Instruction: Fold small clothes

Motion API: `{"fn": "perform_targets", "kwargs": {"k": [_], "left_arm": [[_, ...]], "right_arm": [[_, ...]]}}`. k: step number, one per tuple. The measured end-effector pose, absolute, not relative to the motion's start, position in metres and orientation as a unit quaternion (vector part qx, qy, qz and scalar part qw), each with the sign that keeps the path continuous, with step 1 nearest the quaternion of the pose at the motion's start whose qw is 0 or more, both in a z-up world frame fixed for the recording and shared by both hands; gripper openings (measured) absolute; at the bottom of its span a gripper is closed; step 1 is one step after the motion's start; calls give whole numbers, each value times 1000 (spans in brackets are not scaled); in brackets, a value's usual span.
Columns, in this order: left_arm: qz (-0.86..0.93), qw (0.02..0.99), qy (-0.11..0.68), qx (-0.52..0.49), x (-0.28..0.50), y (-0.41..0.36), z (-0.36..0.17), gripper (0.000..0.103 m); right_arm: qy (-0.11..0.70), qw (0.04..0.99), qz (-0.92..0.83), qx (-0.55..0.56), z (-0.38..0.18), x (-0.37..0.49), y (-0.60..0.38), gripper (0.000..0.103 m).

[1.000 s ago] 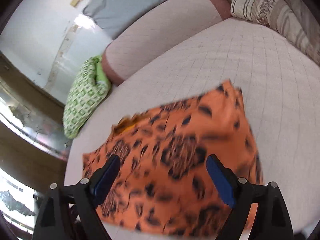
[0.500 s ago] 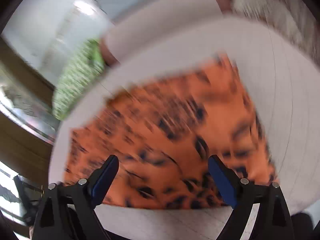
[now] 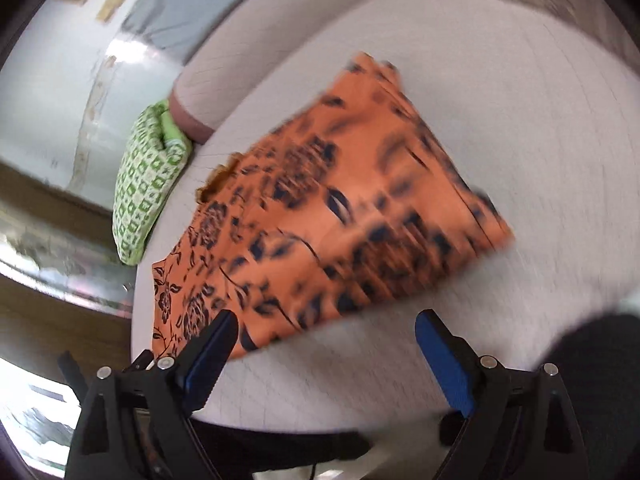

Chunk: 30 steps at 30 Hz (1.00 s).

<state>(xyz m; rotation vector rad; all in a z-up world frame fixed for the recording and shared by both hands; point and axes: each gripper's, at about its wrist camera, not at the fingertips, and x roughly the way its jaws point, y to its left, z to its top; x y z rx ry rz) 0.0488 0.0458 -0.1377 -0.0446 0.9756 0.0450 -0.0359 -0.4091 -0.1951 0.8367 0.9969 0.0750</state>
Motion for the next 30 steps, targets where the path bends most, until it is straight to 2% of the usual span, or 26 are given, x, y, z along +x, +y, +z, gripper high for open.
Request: {"fn": "perform_targets", "kwargs": {"k": [4, 9, 16, 20, 26, 27, 28, 29, 30], "left_arm": [[10, 883, 469, 0, 57, 23, -143, 72], [-1, 878, 476, 47, 68, -8, -158, 72], [-60, 889, 450, 54, 69, -35, -149, 72], [-100, 885, 447, 86, 76, -72, -154, 72], [-146, 882, 439, 89, 86, -112, -163, 72], [-145, 880, 443, 92, 88, -115, -166, 72], [-144, 879, 446, 94, 90, -117, -168, 72], [-145, 879, 445, 94, 90, -119, -169, 72], [-145, 879, 443, 94, 91, -119, -170, 72]], "right_arm": [[445, 766, 5, 464, -212, -38, -432, 92], [436, 748, -6, 500, -217, -28, -451, 92], [400, 822, -4, 405, -164, -12, -483, 92], [438, 831, 54, 340, -168, 67, -514, 92], [487, 811, 74, 316, -198, 150, -524, 92], [485, 814, 78, 309, -198, 157, -520, 88], [483, 818, 98, 297, -195, 163, -513, 76], [500, 809, 115, 286, -196, 170, -505, 18], [499, 818, 112, 265, -191, 171, -499, 15]]}}
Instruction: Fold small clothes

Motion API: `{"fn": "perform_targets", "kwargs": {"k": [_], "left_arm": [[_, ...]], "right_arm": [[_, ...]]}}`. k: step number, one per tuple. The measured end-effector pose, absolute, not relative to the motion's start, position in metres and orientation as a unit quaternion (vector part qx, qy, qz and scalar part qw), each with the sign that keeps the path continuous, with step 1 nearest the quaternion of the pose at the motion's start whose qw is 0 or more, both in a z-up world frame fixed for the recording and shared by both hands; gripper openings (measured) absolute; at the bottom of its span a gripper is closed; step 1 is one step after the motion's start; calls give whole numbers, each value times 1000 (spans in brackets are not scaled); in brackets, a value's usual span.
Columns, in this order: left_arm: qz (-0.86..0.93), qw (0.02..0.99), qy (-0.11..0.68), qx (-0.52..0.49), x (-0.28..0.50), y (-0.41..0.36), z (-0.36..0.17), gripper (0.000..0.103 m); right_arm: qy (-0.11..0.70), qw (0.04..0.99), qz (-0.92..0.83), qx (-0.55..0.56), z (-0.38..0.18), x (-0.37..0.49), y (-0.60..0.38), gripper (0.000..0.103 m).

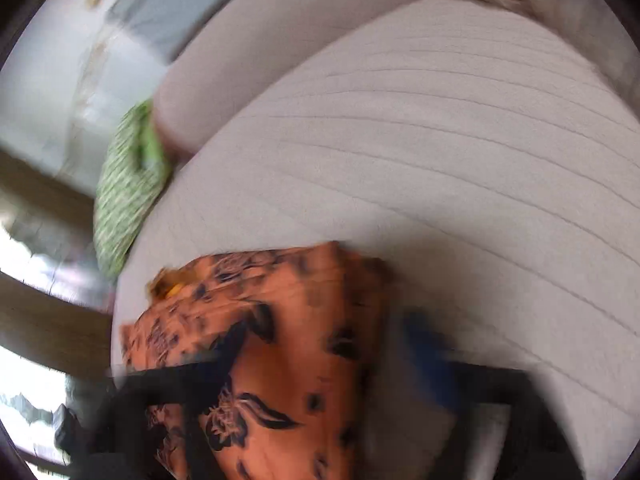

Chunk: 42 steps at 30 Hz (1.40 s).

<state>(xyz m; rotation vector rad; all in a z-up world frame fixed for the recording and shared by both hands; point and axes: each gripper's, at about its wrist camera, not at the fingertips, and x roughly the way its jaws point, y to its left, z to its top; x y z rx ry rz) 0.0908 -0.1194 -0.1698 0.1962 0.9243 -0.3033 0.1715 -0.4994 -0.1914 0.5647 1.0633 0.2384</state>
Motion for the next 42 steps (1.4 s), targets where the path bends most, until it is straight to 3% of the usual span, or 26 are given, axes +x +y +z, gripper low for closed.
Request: {"fn": "perform_targets", "kwargs": {"k": [6, 8, 10, 12, 13, 14, 20, 27, 28, 30, 36, 38, 40, 41, 42], "left_arm": [[-146, 882, 438, 96, 91, -119, -175, 74], [-142, 882, 439, 95, 92, -120, -177, 75], [-143, 880, 443, 94, 92, -119, -173, 75], [-145, 884, 436, 89, 90, -116, -165, 75], [-144, 886, 431, 86, 89, -114, -161, 75], [-144, 888, 429, 83, 87, -113, -158, 75], [-148, 895, 415, 64, 73, -97, -145, 75], [-148, 891, 426, 54, 68, -85, -150, 75], [-145, 891, 428, 55, 68, -84, -152, 75], [-141, 890, 430, 53, 68, -82, -153, 75], [-140, 900, 409, 46, 62, -80, -140, 75], [-142, 903, 403, 45, 63, -82, -137, 75], [-145, 893, 424, 47, 71, -90, -146, 75], [-147, 888, 432, 52, 74, -92, -149, 75], [-148, 888, 432, 57, 74, -94, -149, 75]], "right_arm": [[440, 872, 62, 206, -160, 168, -495, 9], [501, 829, 66, 239, -205, 181, -498, 15], [462, 839, 66, 280, -196, 167, -510, 18], [435, 844, 62, 306, -174, 142, -519, 56], [421, 850, 59, 312, -163, 128, -520, 86], [406, 857, 59, 312, -151, 107, -521, 88], [426, 833, 90, 342, -152, 14, -503, 88], [468, 788, 80, 391, -200, 1, -483, 82], [468, 786, 78, 396, -199, 2, -480, 71], [465, 774, 77, 422, -202, 2, -483, 18], [421, 839, 31, 342, -154, -15, -465, 12], [444, 837, 15, 318, -163, -12, -462, 13], [506, 797, 1, 331, -200, -1, -466, 20], [495, 792, 12, 358, -202, -3, -474, 21], [484, 794, 21, 366, -194, -7, -480, 30]]}}
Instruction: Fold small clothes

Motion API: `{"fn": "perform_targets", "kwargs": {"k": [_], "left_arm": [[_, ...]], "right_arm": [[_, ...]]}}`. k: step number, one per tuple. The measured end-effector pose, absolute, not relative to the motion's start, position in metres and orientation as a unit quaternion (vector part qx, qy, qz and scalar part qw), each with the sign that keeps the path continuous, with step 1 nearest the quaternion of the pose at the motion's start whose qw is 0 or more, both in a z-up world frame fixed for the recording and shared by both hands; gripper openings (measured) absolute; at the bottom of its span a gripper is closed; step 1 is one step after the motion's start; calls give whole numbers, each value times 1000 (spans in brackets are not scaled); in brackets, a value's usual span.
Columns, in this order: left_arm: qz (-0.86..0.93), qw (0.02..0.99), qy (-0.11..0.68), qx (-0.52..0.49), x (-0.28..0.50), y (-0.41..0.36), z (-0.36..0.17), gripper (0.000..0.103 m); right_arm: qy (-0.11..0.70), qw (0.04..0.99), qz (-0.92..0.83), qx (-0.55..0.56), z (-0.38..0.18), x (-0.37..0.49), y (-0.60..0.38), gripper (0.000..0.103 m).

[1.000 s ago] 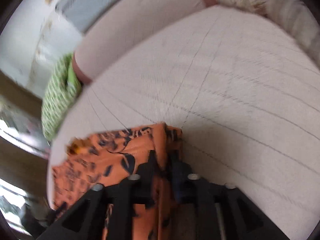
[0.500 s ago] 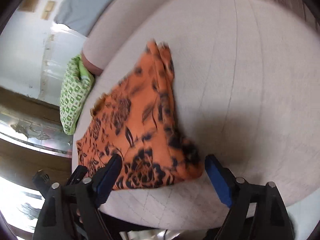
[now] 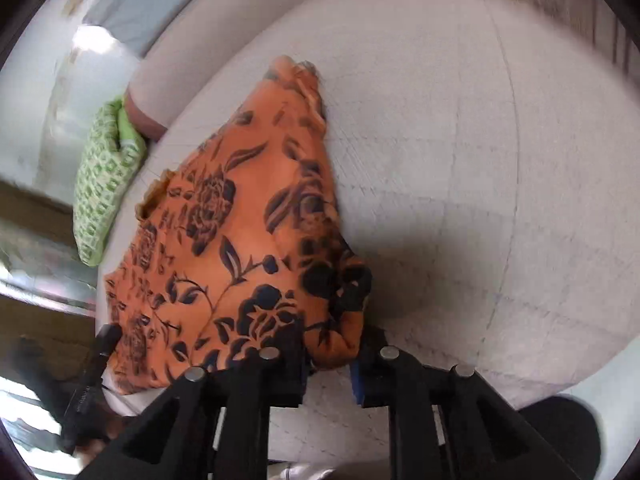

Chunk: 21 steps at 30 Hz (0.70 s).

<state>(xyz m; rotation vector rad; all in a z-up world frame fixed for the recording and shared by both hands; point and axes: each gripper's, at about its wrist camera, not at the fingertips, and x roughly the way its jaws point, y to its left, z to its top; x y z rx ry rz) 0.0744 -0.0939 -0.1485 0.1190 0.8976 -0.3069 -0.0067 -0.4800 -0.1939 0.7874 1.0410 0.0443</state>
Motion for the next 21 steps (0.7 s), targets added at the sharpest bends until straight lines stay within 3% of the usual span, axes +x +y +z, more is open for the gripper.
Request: {"fn": "perform_targets", "kwargs": {"k": [1, 3, 6, 9, 16, 18, 20, 21], "left_arm": [[-147, 894, 419, 54, 73, -94, -143, 75], [-151, 906, 394, 36, 72, -94, -129, 75], [-158, 907, 389, 41, 79, -105, -129, 75], [-148, 881, 444, 70, 92, -116, -161, 75], [-141, 876, 455, 78, 97, -118, -178, 80], [-139, 879, 448, 88, 97, -121, -179, 80], [-141, 879, 447, 87, 95, -121, -181, 81], [-143, 879, 448, 84, 95, -120, -181, 81]], "right_arm": [[471, 804, 21, 362, -182, -11, -486, 37], [443, 823, 15, 355, -160, -18, -497, 78], [415, 845, 24, 337, -135, 1, -510, 82], [411, 843, 51, 344, -131, 39, -518, 82], [479, 816, 80, 313, -168, 143, -507, 82], [517, 798, 90, 295, -187, 161, -494, 64], [529, 804, 93, 255, -185, 171, -480, 24], [519, 814, 92, 244, -176, 170, -476, 18]]}}
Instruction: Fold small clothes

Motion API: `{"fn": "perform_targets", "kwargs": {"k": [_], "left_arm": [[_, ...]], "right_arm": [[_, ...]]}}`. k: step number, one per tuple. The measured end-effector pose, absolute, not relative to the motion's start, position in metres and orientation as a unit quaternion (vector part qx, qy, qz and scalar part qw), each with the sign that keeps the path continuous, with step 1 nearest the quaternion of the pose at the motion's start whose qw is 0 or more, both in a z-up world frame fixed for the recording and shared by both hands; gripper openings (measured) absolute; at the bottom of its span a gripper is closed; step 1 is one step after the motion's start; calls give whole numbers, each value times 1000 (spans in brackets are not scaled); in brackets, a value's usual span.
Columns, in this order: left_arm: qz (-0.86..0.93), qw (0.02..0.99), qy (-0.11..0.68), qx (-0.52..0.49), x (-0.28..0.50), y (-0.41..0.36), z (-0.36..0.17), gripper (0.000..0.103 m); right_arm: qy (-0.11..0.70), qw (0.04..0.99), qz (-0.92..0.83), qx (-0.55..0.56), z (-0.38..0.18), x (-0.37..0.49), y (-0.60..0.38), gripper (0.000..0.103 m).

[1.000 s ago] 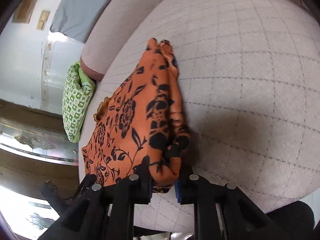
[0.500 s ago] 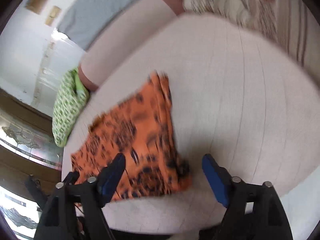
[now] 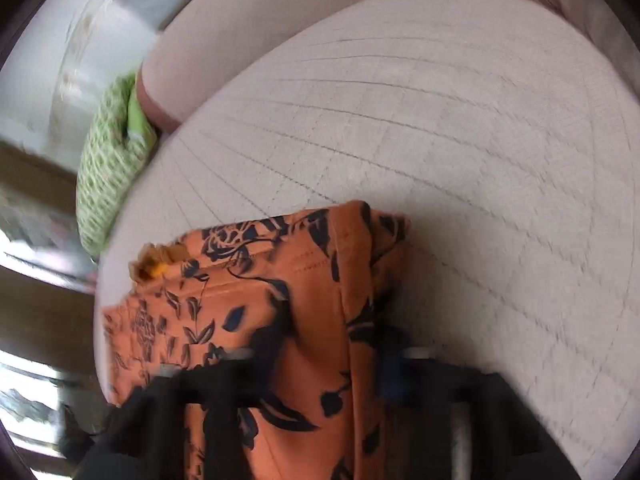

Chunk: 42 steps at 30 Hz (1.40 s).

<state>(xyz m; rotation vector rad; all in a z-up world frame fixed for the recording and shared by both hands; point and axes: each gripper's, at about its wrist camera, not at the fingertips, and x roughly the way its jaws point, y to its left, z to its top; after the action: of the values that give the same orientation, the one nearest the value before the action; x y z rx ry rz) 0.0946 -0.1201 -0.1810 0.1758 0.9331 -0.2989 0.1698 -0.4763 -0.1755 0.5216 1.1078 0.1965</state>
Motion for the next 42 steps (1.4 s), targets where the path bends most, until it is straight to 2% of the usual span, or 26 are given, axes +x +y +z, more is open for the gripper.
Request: {"fn": "perform_targets", "kwargs": {"k": [2, 4, 5, 7, 9, 11, 14, 17, 18, 19, 20, 22, 24, 27, 30, 32, 34, 35, 39, 42], "left_arm": [[-147, 880, 444, 85, 93, -119, -182, 82], [-145, 881, 442, 88, 92, -121, -183, 83], [-144, 880, 444, 87, 92, -120, -182, 83], [-152, 875, 452, 76, 94, -116, -174, 83], [-148, 885, 438, 51, 90, -102, -160, 83], [-135, 899, 416, 33, 84, -86, -145, 83], [-115, 904, 412, 27, 80, -68, -143, 83], [-91, 874, 474, 56, 93, -64, -180, 83], [-94, 877, 466, 64, 92, -65, -185, 84], [-97, 882, 453, 84, 87, -68, -180, 84], [-99, 880, 455, 93, 85, -70, -177, 83], [-108, 885, 447, 79, 77, -65, -166, 83], [-102, 888, 444, 69, 74, -60, -163, 83], [-97, 882, 457, 57, 73, -57, -167, 83], [-97, 887, 448, 53, 68, -52, -163, 83], [-98, 888, 445, 52, 64, -46, -161, 83], [-98, 893, 438, 45, 57, -39, -153, 83], [-96, 896, 431, 39, 57, -36, -150, 83], [-88, 907, 411, 26, 61, -30, -141, 83], [-93, 908, 407, 19, 73, -36, -140, 83]], "right_arm": [[482, 847, 76, 211, -153, 161, -469, 18], [490, 847, 47, 203, -166, 162, -466, 19], [515, 830, 37, 213, -186, 166, -467, 31], [488, 841, 30, 233, -176, 153, -472, 36], [467, 856, -7, 224, -154, 130, -473, 73], [428, 877, -19, 217, -126, 97, -468, 72], [407, 872, 73, 262, -104, 51, -451, 73], [418, 844, 141, 306, -131, 42, -433, 87], [448, 833, 115, 304, -157, 49, -436, 87], [478, 798, 98, 353, -190, 56, -449, 84], [457, 788, 89, 403, -193, 50, -462, 74], [433, 787, 111, 426, -171, 46, -467, 75], [405, 813, 143, 392, -140, 51, -464, 75], [400, 803, 167, 409, -133, 83, -468, 76], [408, 794, 138, 429, -169, 135, -484, 76], [429, 761, 103, 476, -219, 156, -507, 76], [372, 754, 108, 530, -220, 146, -521, 74], [361, 765, 120, 520, -208, 137, -519, 75], [355, 810, 102, 456, -181, 74, -499, 77], [364, 798, 76, 473, -189, 7, -478, 78]]}}
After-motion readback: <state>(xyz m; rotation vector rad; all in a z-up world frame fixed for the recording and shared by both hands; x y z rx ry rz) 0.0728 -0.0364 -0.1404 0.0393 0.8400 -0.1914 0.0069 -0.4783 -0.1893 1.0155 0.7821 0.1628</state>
